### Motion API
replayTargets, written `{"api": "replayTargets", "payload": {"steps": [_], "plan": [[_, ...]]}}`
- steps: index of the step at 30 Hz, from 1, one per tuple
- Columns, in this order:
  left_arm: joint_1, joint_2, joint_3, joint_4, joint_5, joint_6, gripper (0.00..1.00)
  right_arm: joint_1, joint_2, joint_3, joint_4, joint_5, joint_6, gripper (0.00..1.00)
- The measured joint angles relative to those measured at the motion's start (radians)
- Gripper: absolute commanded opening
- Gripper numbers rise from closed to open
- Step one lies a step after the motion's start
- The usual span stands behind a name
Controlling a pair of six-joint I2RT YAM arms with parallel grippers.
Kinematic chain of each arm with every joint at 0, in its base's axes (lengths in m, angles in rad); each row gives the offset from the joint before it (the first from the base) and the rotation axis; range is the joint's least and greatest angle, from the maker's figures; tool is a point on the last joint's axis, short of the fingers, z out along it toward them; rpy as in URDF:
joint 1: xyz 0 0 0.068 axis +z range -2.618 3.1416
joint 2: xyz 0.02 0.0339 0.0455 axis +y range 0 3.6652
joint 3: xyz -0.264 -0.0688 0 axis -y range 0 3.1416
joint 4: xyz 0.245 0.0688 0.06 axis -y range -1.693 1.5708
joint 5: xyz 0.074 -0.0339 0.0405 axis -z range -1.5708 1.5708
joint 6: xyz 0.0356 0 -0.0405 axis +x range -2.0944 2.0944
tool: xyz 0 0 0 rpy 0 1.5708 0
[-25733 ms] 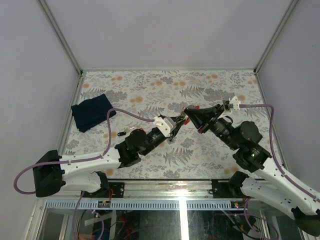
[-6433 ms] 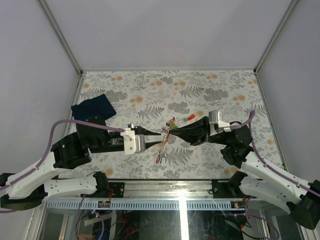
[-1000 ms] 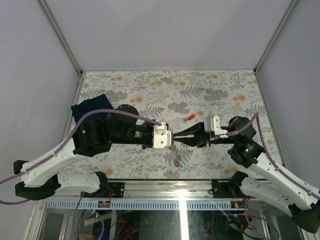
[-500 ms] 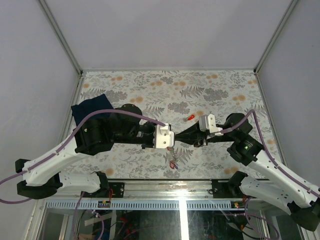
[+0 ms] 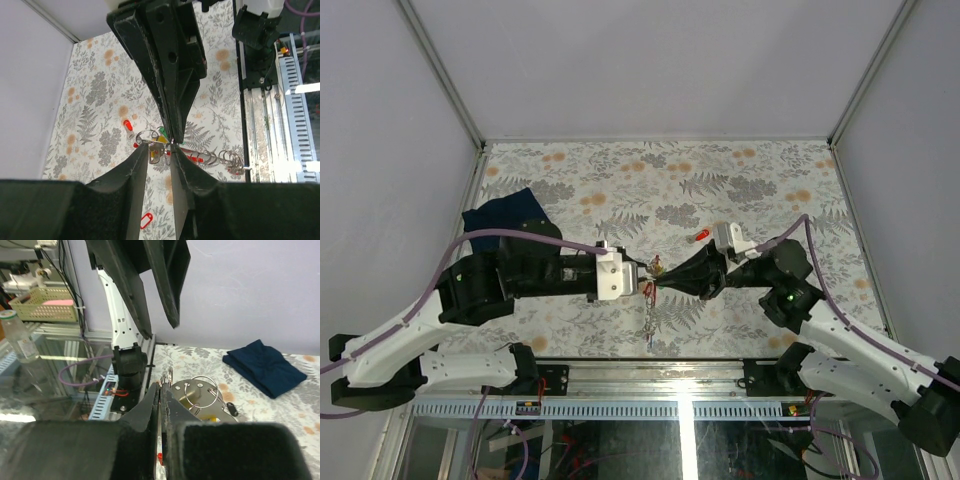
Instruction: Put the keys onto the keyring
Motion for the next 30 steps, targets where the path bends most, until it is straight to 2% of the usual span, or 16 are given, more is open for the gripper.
{"api": "replayTargets", "payload": {"steps": [5, 11, 15, 21, 30], "plan": [[0.000, -0.072, -0.084, 0.081, 0.007, -0.051, 0.18, 0.000, 0.038, -0.062, 0.191, 0.027, 0.153, 0.00], [0.000, -0.133, -0.183, 0.173, 0.036, -0.101, 0.16, 0.000, 0.045, -0.064, 0.335, 0.072, 0.233, 0.00], [0.000, -0.149, -0.205, 0.202, 0.040, -0.114, 0.20, 0.000, 0.045, -0.064, 0.369, 0.091, 0.249, 0.00], [0.000, -0.164, -0.227, 0.253, 0.042, -0.124, 0.20, 0.000, 0.045, -0.063, 0.389, 0.106, 0.250, 0.00], [0.000, -0.150, -0.243, 0.309, 0.067, -0.131, 0.15, -0.001, 0.044, -0.053, 0.394, 0.099, 0.248, 0.00]]}}
